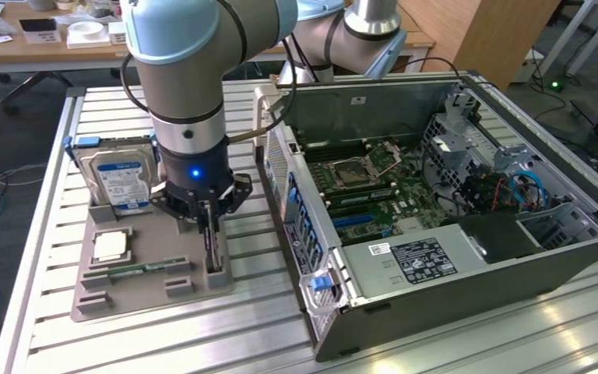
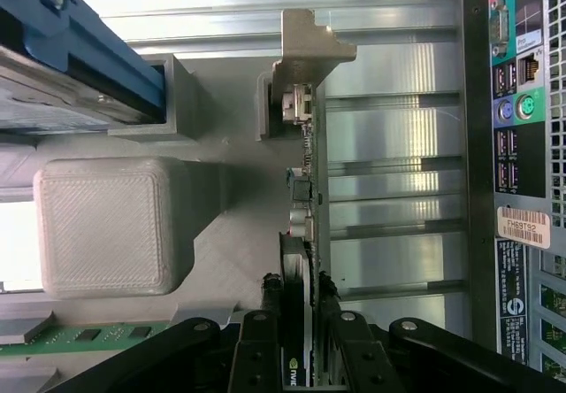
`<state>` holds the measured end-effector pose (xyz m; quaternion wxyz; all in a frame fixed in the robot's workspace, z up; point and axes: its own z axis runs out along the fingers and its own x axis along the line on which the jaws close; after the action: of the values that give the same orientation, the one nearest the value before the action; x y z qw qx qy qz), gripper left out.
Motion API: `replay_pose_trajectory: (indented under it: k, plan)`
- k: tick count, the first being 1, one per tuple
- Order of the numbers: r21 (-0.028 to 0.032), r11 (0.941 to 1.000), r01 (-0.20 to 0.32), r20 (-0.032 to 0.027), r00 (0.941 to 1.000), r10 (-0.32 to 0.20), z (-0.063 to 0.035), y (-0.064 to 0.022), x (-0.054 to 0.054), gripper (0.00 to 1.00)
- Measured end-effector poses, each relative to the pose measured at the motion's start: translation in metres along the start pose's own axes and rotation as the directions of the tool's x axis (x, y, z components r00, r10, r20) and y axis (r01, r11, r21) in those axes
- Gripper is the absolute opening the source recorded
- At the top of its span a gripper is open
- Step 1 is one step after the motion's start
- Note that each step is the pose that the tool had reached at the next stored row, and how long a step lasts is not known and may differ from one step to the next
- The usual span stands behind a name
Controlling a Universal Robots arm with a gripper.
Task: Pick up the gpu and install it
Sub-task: 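Pick up the gpu and move the gpu toward the slot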
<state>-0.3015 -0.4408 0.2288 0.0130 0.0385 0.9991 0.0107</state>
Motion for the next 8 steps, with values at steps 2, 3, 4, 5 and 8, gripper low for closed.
replay_pose_trajectory:
  k: [2,3,4,5,8]
  plan:
    - [-0.0003,1.0000,0.008,-0.0002,1.0000,-0.008,0.0000,0.0000,0.0000,0.26]
    - [-0.0005,0.9999,0.013,-0.0003,0.9999,-0.013,0.0000,0.0000,0.0000,0.26]
    - [-0.0006,0.9999,0.016,-0.0003,0.9999,-0.016,0.0000,0.0001,0.0000,0.26]
    - [-0.0007,0.9998,0.018,-0.0003,0.9998,-0.018,0.0000,0.0000,0.0000,0.26]
    - [-0.0008,0.9998,0.022,-0.0005,0.9998,-0.022,0.0000,0.0000,0.0000,0.26]
